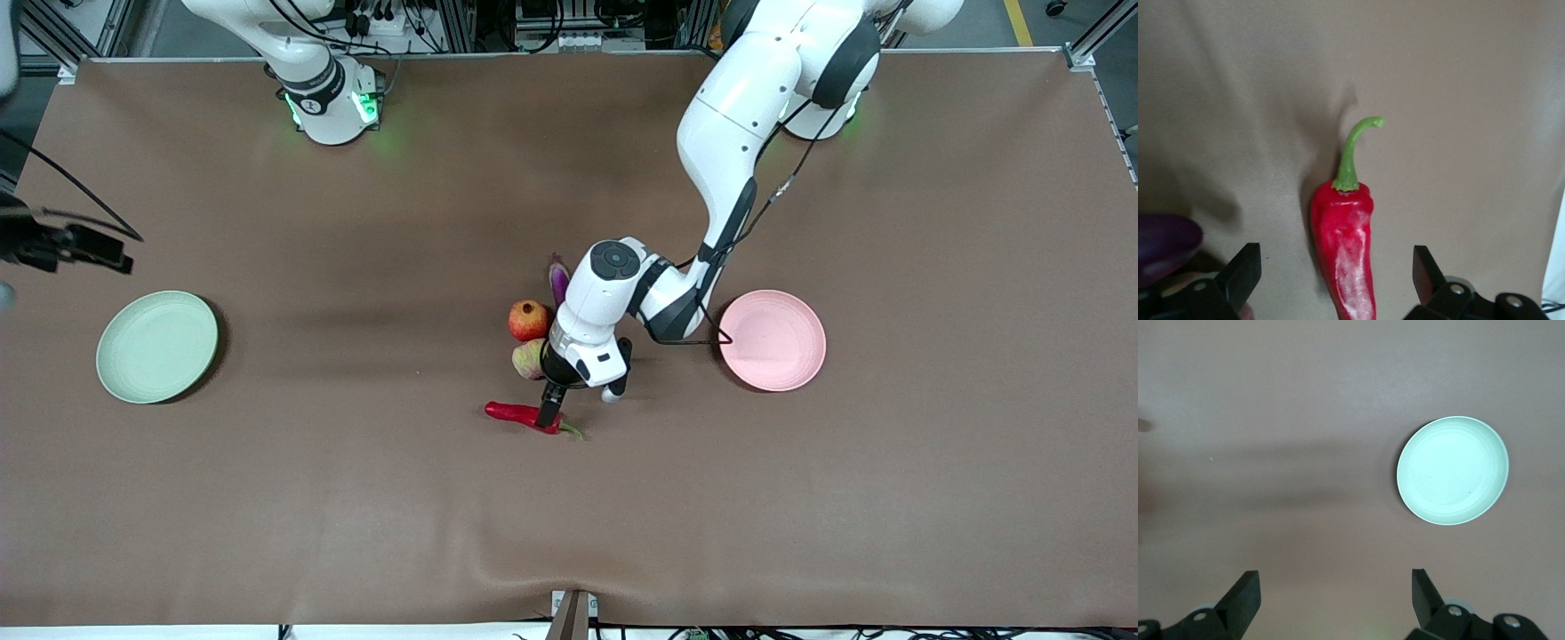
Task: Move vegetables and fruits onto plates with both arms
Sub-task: 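Grasp the chili with the left gripper while the right gripper reaches the apples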
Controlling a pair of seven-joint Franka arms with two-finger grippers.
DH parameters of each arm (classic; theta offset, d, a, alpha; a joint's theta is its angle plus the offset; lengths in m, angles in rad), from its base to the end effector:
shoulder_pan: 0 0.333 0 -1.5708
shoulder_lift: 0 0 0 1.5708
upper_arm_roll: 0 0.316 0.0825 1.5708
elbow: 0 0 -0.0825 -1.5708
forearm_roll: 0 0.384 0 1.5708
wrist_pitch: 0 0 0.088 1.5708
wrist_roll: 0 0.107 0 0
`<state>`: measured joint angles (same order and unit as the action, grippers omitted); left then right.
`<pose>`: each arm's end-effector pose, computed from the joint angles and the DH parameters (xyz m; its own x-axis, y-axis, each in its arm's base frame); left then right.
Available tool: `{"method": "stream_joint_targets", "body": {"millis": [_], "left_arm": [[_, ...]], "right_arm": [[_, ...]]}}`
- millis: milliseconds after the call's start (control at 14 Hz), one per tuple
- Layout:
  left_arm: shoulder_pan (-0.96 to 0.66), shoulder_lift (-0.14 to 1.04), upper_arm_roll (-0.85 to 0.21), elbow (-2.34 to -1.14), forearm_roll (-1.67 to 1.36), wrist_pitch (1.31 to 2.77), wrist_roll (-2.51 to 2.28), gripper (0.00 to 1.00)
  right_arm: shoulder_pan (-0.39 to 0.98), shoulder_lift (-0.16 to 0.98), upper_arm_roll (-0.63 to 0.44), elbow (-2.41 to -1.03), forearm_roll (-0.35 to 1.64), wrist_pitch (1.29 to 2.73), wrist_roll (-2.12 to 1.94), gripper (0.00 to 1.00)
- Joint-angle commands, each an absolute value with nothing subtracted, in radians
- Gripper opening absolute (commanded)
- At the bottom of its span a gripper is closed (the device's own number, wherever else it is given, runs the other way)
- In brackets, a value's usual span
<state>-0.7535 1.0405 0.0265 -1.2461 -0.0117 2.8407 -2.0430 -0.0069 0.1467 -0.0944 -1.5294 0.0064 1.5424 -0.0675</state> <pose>0.5855 -0.5294 0.1874 0.3101 0.9232 -0.2269 0.8627 -0.1730 0.4752 0.5886 -0.0554 0.5578 0.9906 -0.0335 -0.1329 -0.0341 -0.9994 -0.0016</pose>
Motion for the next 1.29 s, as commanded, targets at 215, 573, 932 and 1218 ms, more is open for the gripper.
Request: {"method": "stream_joint_targets", "body": {"millis": [215,573,932,1218], "left_arm": [[-0.756,1.153,0.043,-1.131,-0.028,2.914,-2.028,1.0],[-0.756,1.183,0.061,-1.121,-0.028,2.95,-2.028,1.0],[-0.758,1.209,0.069,-1.095,-0.026,2.95,-2.019,0.72],[-0.758,1.216,0.067,-1.095,-0.026,2.95,-1.977,0.28]], "right_arm": [[0.015,0.36,-0.092,-1.482,0.015,1.636,-0.057,1.0],[0.068,0.393,-0.092,-1.5,0.136,1.658,0.062,1.0],[0.121,0.416,-0.092,-1.514,0.268,1.663,0.349,1.0],[0.135,0.425,-0.092,-1.514,0.27,1.669,0.37,1.0]]}}
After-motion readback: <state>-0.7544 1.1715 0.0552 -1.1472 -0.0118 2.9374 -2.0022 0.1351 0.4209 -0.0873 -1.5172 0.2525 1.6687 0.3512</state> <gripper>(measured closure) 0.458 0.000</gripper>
